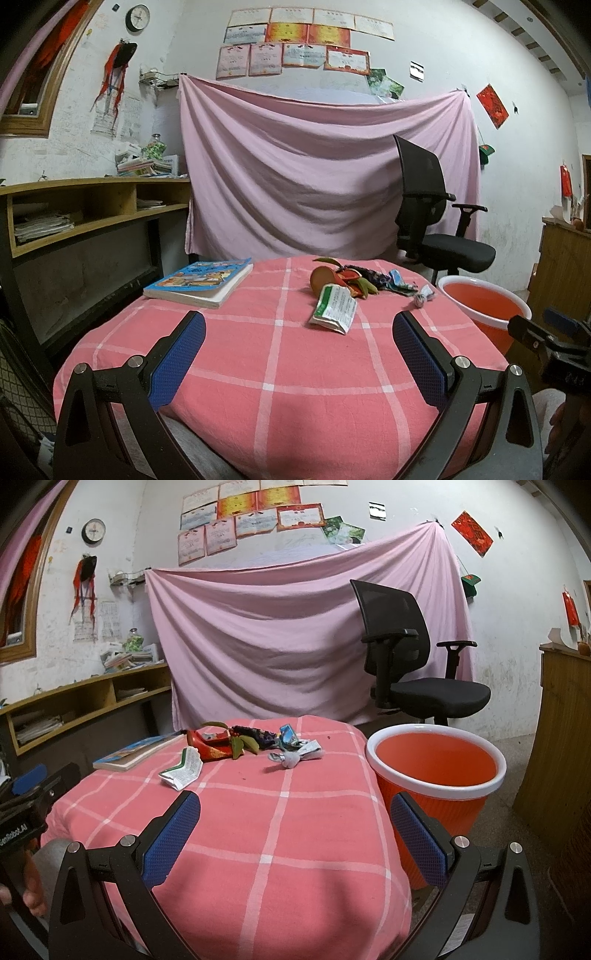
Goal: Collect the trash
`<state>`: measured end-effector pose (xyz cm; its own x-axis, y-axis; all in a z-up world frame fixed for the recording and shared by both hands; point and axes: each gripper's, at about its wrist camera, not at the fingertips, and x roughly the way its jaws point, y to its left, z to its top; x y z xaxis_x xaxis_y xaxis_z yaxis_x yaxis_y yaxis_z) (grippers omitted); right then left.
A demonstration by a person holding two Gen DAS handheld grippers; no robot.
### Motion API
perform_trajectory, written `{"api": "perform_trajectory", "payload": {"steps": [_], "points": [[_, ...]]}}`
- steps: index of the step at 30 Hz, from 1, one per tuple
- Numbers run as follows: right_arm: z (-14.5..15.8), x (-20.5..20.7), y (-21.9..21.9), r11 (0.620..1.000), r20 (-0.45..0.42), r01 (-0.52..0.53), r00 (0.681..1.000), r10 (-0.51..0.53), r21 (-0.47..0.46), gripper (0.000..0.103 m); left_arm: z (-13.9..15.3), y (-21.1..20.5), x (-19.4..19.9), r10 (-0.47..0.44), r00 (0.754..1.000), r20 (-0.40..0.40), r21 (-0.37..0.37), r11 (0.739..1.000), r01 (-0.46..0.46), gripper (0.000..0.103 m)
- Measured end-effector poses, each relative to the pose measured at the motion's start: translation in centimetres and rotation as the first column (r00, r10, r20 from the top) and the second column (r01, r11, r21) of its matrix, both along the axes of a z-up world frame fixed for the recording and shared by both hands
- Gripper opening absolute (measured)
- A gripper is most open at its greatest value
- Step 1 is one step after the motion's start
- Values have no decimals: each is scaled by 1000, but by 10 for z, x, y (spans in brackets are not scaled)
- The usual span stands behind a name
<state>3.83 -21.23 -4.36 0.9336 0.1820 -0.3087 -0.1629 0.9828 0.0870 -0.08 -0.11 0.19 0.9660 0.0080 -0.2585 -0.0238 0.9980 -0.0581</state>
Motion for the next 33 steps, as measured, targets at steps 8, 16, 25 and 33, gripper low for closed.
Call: {"api": "perform_trajectory", "payload": {"steps": [8, 16, 25, 33], "points": [[7, -4, 7, 1000, 64, -12, 998, 12, -10, 103, 14, 2, -2, 18, 999, 47, 13, 1000, -18, 99], [19, 7, 3, 1000, 128, -6, 992, 8, -13, 103, 19, 0, 18, 13, 995, 96, 32, 999, -16, 99], [37, 34, -3, 998, 173, -46, 984, 51, -33, 103, 23, -7, 52, -15, 992, 125, 52, 999, 8, 99], [49, 79, -8, 997, 175, -44, 983, 53, -59, 103, 27, -7, 92, -27, 991, 128, 50, 999, 21, 99]]}}
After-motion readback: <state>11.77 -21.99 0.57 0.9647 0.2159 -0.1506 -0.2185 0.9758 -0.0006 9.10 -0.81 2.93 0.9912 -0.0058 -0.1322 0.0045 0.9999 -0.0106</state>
